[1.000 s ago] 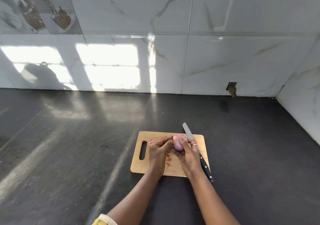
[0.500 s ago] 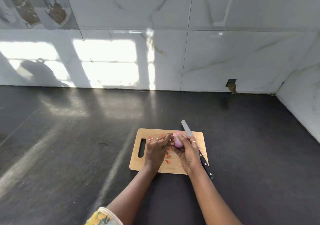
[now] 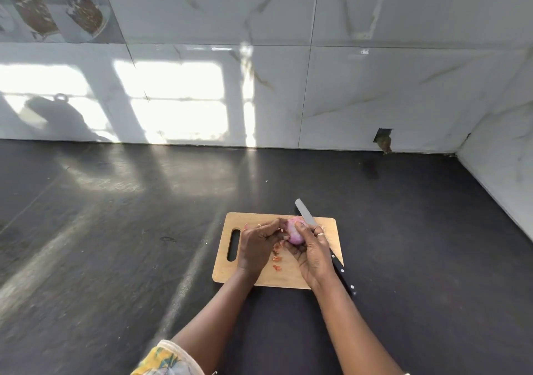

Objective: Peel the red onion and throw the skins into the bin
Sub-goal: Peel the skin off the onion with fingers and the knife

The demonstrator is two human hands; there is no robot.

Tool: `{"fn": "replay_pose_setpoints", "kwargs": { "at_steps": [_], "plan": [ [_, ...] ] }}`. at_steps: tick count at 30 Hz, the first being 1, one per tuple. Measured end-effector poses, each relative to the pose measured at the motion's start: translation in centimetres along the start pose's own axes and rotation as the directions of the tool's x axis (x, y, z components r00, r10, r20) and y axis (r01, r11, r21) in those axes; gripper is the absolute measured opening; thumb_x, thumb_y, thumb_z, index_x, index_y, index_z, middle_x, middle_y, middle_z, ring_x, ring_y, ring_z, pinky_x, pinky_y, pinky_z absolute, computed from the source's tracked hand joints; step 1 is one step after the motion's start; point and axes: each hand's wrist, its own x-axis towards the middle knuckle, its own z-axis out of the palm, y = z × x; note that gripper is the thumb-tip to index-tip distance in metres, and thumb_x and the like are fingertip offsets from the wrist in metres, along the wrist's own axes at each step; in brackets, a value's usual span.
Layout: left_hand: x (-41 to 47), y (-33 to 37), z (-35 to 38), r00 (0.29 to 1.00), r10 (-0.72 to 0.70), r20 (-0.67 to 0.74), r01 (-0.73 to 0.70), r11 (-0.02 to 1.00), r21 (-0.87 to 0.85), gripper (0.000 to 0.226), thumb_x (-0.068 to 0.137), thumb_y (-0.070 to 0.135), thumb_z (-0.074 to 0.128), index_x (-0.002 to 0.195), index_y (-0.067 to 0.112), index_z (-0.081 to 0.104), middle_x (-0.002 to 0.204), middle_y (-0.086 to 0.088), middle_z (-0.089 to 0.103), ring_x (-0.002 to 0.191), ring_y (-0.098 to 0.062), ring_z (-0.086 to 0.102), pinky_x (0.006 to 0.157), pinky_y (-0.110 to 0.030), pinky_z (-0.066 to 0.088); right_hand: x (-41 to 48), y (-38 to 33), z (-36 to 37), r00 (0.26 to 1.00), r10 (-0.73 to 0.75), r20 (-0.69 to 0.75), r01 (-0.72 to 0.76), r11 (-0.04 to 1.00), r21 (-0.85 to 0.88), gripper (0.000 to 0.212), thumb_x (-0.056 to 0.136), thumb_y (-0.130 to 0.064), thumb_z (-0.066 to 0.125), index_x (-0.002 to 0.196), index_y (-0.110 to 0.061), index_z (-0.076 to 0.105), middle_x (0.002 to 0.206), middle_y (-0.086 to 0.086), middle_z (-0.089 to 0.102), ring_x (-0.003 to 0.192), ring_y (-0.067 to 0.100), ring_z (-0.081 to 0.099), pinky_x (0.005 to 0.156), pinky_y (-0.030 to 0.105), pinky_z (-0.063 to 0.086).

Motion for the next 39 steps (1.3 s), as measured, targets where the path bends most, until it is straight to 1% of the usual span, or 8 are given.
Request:
{"fn": "replay_pose_setpoints", "kwargs": {
  "at_steps": [16, 22, 24, 26, 29, 32, 36, 39],
  "plan": [
    [-0.2, 0.8, 0.1, 0.999, -0.021, -0.034, 0.021, 1.000, 0.017, 0.011, 0.070, 0.001, 0.071, 0.079, 0.008, 0.071, 0.090, 0.006, 0.070, 0.085, 0.016, 0.057, 0.078, -0.001, 0.037, 0.0, 0.0, -0.1, 1.000, 0.013, 0.004, -0.013, 1.000, 0.016, 0.010, 0.091, -0.008, 0.058, 0.087, -0.012, 0.049, 0.086, 0.015, 0.061, 0.063, 0.018, 0.065, 0.054, 0.028, 0.058],
    [-0.4, 1.2, -0.1, 0.999, -0.035, -0.020, 0.038, 0.984, 0.173, 0.014, 0.075, 0.006, 0.065, 0.078, 0.020, 0.065, 0.098, 0.012, 0.058, 0.078, -0.011, 0.058, 0.072, -0.031, 0.044, -0.1, 0.0, -0.1, 1.000, 0.015, 0.011, -0.015, 0.999, 0.039, 0.009, 0.092, -0.006, 0.057, 0.089, -0.010, 0.049, 0.090, 0.018, 0.061, 0.062, 0.020, 0.069, 0.055, 0.030, 0.059],
    [-0.4, 1.5, 0.1, 1.000, -0.026, 0.010, 0.023, 0.975, 0.222, 0.015, 0.078, 0.001, 0.062, 0.084, 0.014, 0.067, 0.103, -0.001, 0.060, 0.078, -0.018, 0.059, 0.073, -0.026, 0.041, -0.2, -0.1, 0.0, 1.000, 0.018, 0.020, -0.019, 0.999, 0.048, 0.010, 0.091, -0.006, 0.058, 0.090, -0.009, 0.049, 0.091, 0.020, 0.062, 0.064, 0.022, 0.069, 0.055, 0.031, 0.059],
    [-0.6, 2.1, -0.1, 0.999, -0.016, 0.043, 0.004, 0.969, 0.247, 0.015, 0.083, -0.002, 0.054, 0.091, 0.002, 0.066, 0.103, -0.011, 0.060, 0.076, -0.008, 0.050, 0.073, -0.006, 0.031, -0.3, -0.1, -0.1, 1.000, 0.021, 0.022, -0.022, 0.999, 0.039, 0.012, 0.090, -0.006, 0.060, 0.091, -0.009, 0.048, 0.092, 0.021, 0.063, 0.067, 0.024, 0.069, 0.055, 0.030, 0.059],
    [-0.9, 2.3, -0.2, 0.999, 0.002, 0.045, -0.012, 0.974, 0.228, 0.030, 0.086, 0.019, 0.042, 0.090, -0.001, 0.064, 0.092, -0.014, 0.064, 0.077, -0.008, 0.046, 0.077, 0.007, 0.022, -0.4, -0.2, 0.0, 0.999, 0.031, 0.016, -0.031, 0.999, 0.021, 0.013, 0.089, -0.007, 0.061, 0.090, -0.009, 0.049, 0.092, 0.020, 0.062, 0.071, 0.025, 0.067, 0.055, 0.030, 0.059],
    [-0.9, 1.8, -0.3, 0.999, 0.009, 0.038, -0.018, 0.973, 0.229, 0.034, 0.082, 0.025, 0.038, 0.085, 0.002, 0.064, 0.080, -0.010, 0.069, 0.080, -0.013, 0.049, 0.078, 0.001, 0.026, -0.3, -0.3, 0.0, 0.999, 0.043, 0.009, -0.043, 0.999, 0.028, 0.009, 0.090, -0.008, 0.060, 0.089, -0.009, 0.051, 0.088, 0.017, 0.061, 0.069, 0.023, 0.067, 0.055, 0.029, 0.059],
    [-0.8, 1.2, -0.7, 0.997, -0.081, -0.002, 0.080, 0.971, 0.225, 0.024, 0.077, 0.013, 0.046, 0.084, 0.003, 0.067, 0.077, -0.007, 0.070, 0.073, -0.020, 0.056, 0.078, -0.028, 0.040, -0.4, -0.8, 0.0, 0.998, 0.058, 0.023, -0.060, 0.994, 0.087, 0.015, 0.091, -0.008, 0.058, 0.104, -0.003, 0.055, 0.081, 0.014, 0.058, 0.058, 0.013, 0.066, 0.054, 0.028, 0.059],
    [-0.6, 1.0, -1.0, 0.996, -0.086, 0.019, 0.080, 0.974, 0.211, 0.012, 0.077, 0.007, 0.062, 0.086, 0.004, 0.070, 0.082, -0.008, 0.073, 0.081, -0.013, 0.056, 0.077, -0.022, 0.041, -0.6, -1.0, 0.0, 0.997, 0.074, 0.038, -0.077, 0.994, 0.079, 0.020, 0.090, -0.009, 0.059, 0.108, 0.000, 0.055, 0.083, 0.016, 0.059, 0.062, 0.017, 0.066, 0.057, 0.029, 0.060]
  ]
}}
